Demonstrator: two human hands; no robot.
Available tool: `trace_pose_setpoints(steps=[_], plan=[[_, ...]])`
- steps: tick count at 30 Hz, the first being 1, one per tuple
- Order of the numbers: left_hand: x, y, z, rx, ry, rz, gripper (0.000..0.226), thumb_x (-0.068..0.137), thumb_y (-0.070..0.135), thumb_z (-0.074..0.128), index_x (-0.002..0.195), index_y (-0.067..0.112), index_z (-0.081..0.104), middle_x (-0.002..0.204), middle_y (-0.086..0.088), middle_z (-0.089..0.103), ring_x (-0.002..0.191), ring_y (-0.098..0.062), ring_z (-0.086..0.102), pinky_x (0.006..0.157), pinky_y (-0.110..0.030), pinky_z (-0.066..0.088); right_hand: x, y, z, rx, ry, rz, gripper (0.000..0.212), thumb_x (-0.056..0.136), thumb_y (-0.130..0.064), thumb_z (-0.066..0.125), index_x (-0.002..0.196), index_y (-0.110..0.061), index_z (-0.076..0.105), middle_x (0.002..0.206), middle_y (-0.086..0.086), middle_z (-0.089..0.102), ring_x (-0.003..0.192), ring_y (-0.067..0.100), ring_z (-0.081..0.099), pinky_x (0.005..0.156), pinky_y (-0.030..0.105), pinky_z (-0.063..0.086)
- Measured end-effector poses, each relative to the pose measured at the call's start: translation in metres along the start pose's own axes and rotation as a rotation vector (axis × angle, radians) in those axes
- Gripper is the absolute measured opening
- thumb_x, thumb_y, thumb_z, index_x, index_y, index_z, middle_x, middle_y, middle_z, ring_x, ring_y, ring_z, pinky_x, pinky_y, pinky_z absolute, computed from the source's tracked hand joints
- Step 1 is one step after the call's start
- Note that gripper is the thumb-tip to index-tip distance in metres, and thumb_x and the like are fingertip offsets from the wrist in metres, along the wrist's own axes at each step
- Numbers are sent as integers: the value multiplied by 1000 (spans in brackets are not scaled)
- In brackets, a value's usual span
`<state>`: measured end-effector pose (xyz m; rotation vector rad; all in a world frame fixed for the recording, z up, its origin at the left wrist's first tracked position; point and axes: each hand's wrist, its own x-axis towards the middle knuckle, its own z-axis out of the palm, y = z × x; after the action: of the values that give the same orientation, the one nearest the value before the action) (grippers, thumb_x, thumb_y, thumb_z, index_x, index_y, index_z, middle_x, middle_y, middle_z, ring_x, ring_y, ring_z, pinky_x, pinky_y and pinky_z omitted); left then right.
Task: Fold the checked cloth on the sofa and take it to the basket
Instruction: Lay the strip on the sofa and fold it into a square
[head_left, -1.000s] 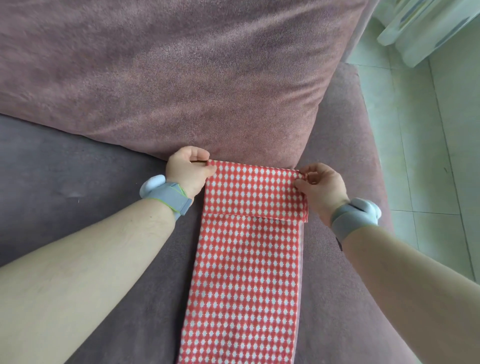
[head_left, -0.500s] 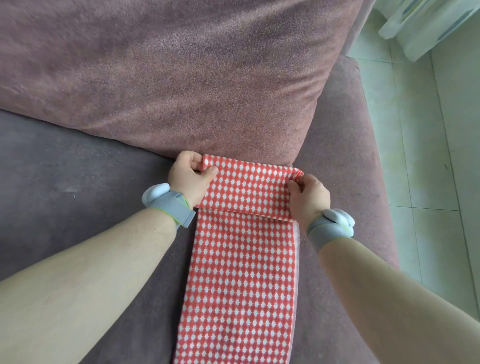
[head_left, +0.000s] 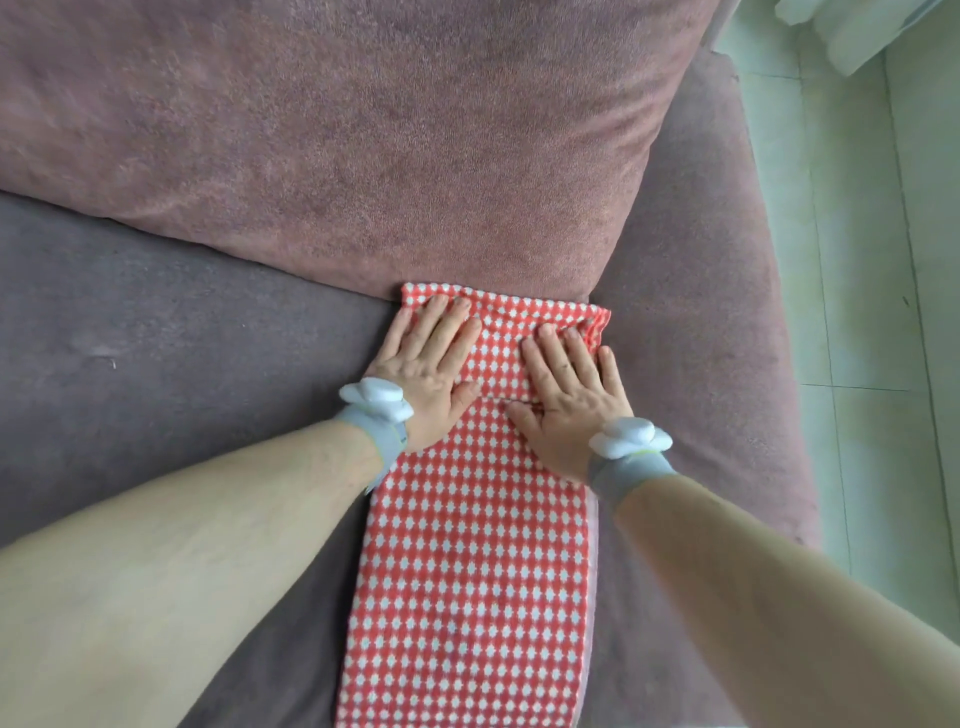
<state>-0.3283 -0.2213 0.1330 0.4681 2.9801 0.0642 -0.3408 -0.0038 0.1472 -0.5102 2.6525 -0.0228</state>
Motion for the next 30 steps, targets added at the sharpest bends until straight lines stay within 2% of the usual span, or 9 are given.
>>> trace_pose_setpoints(steps=[3,6,9,11,14,17,19,23,30], plan=[[0,1,-12,-59,30,3,71,88,52,32,148,14,27,157,-6,22,146,-26,13,118,-47,11,-1,0,-11,29,-54,-44,73,89,-70,10,146,-39,-23,152,-18,-30,141,8,-30,118,45,-15],[-10,1,-34,-306,170,-87,62,85,42,46,138,10,44,150,-13,34,141,-32,26,114,-48,19,-20,3,-40,345,167,-45,62,93,-44,49,150,-28,31,160,-7,23,149,17,15,121,42,10],[-23,-5,-47,-590,365,-485,47,79,24,66,120,5,54,130,-18,45,117,-34,46,101,-39,33,-42,7,-60,658,480,329,21,86,-24,60,104,-24,71,101,-3,72,100,20,66,86,29,50],[-22,-17,-53,-816,324,-739,38,80,21,64,115,8,56,121,-14,49,106,-29,53,95,-29,36,-42,10,-71,842,429,576,10,82,-26,61,83,-32,68,80,-14,67,84,16,66,69,25,50],[-11,-32,-66,-907,238,-889,30,80,27,64,107,15,62,97,-1,61,93,-21,57,81,-24,37,-26,13,-83,1126,266,681,28,83,-27,65,111,-24,64,96,-1,69,83,14,67,71,33,56],[2,-37,-75,-1142,37,-878,18,77,35,63,81,18,65,59,-5,57,52,-26,49,56,-27,34,-9,8,-89,1359,73,684,38,87,-23,65,123,-23,55,67,1,64,43,6,53,41,22,41],[9,-38,-79,-1367,-112,-891,19,80,32,59,69,17,58,43,1,45,32,-17,28,40,-19,22,0,5,-91,1488,8,688,30,91,-20,61,120,-20,56,53,1,60,37,8,44,42,22,39],[12,-42,-85,-1597,-290,-977,10,93,30,49,90,24,57,55,0,67,29,-6,32,33,-13,21,3,5,-96,1651,-98,724,36,94,-37,54,126,-22,48,76,13,75,45,16,61,48,28,54],[-14,-46,-103,-1817,-362,-940,50,90,67,31,113,28,52,96,-12,75,71,-23,72,41,-20,41,-27,15,-115,1834,-110,697,72,87,-76,25,108,-15,56,90,19,75,72,29,71,69,37,54]])
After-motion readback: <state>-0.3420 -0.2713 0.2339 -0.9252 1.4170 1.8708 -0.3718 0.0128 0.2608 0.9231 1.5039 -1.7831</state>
